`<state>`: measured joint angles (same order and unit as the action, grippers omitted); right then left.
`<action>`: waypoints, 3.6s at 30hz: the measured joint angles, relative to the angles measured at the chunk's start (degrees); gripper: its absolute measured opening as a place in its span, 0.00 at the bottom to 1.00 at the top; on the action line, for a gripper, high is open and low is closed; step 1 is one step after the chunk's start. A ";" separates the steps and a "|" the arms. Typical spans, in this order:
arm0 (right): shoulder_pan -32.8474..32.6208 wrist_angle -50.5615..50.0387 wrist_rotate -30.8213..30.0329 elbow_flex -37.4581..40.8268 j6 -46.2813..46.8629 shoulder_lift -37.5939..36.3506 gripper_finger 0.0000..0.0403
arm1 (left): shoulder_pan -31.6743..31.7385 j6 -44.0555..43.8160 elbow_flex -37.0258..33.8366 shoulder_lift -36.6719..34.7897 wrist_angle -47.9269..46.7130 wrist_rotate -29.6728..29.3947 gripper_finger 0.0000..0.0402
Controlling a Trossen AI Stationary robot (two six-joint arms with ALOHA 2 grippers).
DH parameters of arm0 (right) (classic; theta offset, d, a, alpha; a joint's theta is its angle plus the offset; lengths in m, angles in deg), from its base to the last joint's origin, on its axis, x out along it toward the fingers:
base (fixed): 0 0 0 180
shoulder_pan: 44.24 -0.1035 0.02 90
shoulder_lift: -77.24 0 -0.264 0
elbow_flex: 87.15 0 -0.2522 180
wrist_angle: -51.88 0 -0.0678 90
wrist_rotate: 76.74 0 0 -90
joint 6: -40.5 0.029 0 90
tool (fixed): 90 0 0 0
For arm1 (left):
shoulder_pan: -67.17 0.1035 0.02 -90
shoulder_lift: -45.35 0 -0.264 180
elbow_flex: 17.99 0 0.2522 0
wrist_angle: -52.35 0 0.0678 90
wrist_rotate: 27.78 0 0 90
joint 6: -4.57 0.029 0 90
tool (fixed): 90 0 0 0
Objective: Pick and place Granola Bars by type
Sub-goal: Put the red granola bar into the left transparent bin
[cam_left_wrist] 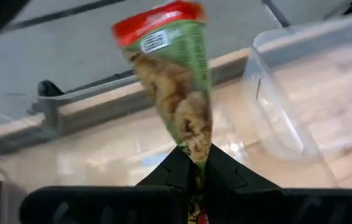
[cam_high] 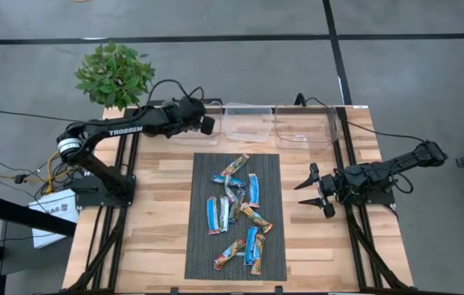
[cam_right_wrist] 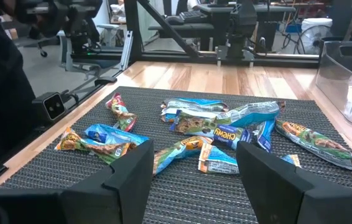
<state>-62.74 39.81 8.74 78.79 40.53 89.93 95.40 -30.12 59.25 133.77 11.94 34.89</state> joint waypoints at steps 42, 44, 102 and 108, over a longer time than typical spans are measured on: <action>0.00 0.00 0.00 -0.02 -0.01 0.00 0.55 | 0.72 -11.86 0.02 13.05 11.20 6.42 0.04; 0.00 0.02 0.00 -0.02 -0.02 0.00 0.55 | 0.68 -11.92 0.02 13.05 11.19 6.71 0.05; 0.00 0.02 0.00 -0.02 0.00 0.02 0.55 | 0.74 9.11 0.04 -11.58 18.62 6.45 0.24; 0.00 0.01 0.00 0.00 0.00 0.02 0.55 | 0.41 10.16 0.04 -11.67 18.03 13.52 0.24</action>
<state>-62.74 39.82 8.74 78.78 40.53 89.95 95.81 -19.97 59.30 122.10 29.96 48.41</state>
